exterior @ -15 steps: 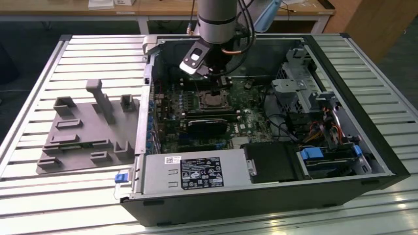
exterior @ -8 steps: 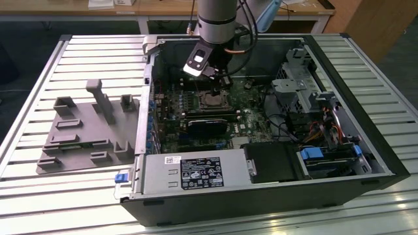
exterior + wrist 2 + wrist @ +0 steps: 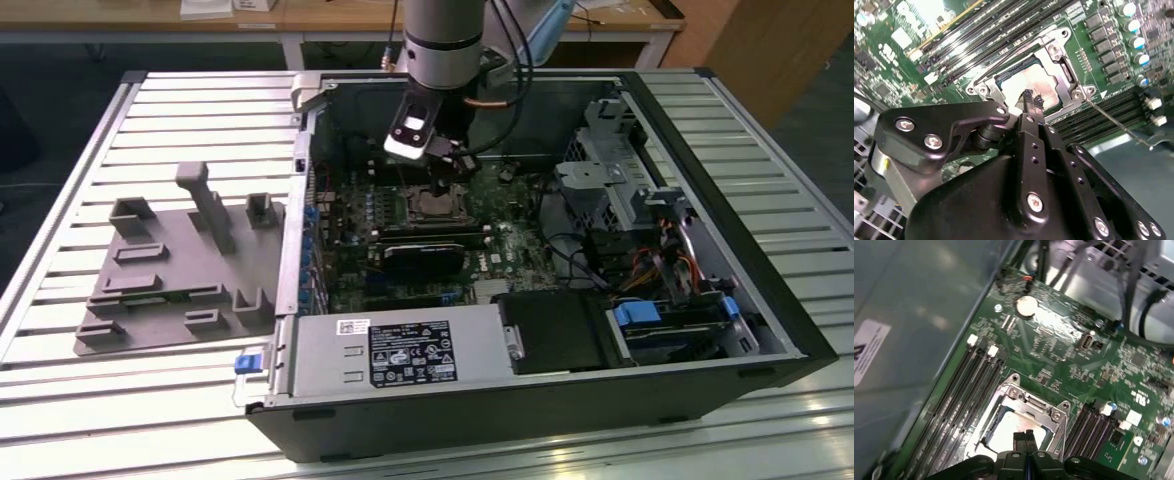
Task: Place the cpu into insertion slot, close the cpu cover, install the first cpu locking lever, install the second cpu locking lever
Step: 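Close the cpu cover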
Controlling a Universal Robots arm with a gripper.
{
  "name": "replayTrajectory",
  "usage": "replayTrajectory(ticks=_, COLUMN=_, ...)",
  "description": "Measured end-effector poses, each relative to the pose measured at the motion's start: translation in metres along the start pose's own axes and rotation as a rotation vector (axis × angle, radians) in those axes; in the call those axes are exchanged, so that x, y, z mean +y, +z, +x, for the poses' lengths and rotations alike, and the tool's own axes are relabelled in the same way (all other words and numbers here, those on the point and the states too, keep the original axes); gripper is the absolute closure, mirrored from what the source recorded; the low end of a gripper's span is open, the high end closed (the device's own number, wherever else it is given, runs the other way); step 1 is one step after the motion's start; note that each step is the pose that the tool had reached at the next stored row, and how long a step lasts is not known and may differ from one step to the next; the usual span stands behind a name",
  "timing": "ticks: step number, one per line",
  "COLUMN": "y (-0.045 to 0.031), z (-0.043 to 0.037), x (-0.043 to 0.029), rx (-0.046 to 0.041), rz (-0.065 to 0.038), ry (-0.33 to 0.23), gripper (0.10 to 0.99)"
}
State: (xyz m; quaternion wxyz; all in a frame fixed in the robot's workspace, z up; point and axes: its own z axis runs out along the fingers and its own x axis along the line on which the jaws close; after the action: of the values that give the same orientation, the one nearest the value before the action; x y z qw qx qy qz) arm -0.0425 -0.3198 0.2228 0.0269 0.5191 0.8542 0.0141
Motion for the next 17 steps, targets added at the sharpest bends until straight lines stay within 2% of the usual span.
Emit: replayTrajectory(ticks=17, y=0.0005, z=0.0000, x=-0.0001, rx=0.0090, rz=-0.006, ry=-0.307, gripper=0.984)
